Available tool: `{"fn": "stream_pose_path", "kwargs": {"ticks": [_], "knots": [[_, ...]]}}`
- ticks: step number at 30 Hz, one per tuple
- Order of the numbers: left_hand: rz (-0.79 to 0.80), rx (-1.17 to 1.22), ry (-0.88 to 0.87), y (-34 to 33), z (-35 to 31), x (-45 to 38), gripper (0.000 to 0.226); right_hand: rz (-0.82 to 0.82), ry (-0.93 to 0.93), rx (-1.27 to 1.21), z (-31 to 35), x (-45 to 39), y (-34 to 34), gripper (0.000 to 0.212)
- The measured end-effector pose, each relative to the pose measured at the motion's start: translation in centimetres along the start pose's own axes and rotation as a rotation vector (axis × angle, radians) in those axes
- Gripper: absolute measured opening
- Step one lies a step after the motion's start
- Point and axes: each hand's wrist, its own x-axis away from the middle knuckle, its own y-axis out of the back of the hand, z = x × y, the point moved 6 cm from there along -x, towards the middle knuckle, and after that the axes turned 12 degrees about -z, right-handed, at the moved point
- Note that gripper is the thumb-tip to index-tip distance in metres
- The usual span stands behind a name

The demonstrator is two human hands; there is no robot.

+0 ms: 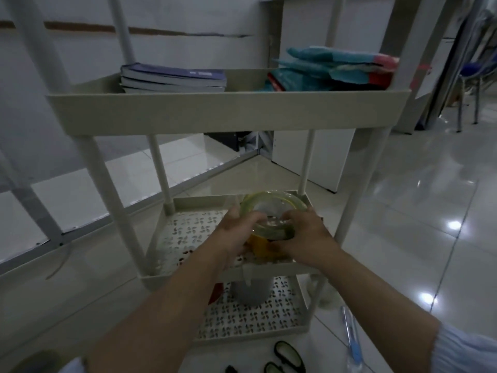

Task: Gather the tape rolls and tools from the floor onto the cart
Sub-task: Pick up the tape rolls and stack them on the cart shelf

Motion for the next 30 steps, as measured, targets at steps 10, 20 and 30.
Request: {"fn": "stream_pose_path", "kwargs": {"ticks": [10, 20, 30], "knots": [[0.016, 0.085, 0.002, -2.4, 1.0, -1.1, 0.092, -0.134, 0.266, 0.363, 1.2, 1.7, -0.1, 0.035], [-0.176, -0.137, -0.284, 1.3, -0.3, 3.7, 0.055, -0.163, 0.588, 0.240, 0.1, 5.6, 1.6, 0.042], [0.001, -0.374, -0.710, -0.9, 8.9, 14.3, 0.058, -0.088, 0.289, 0.263, -17.1, 16.4, -1.7, 0.045]]}}
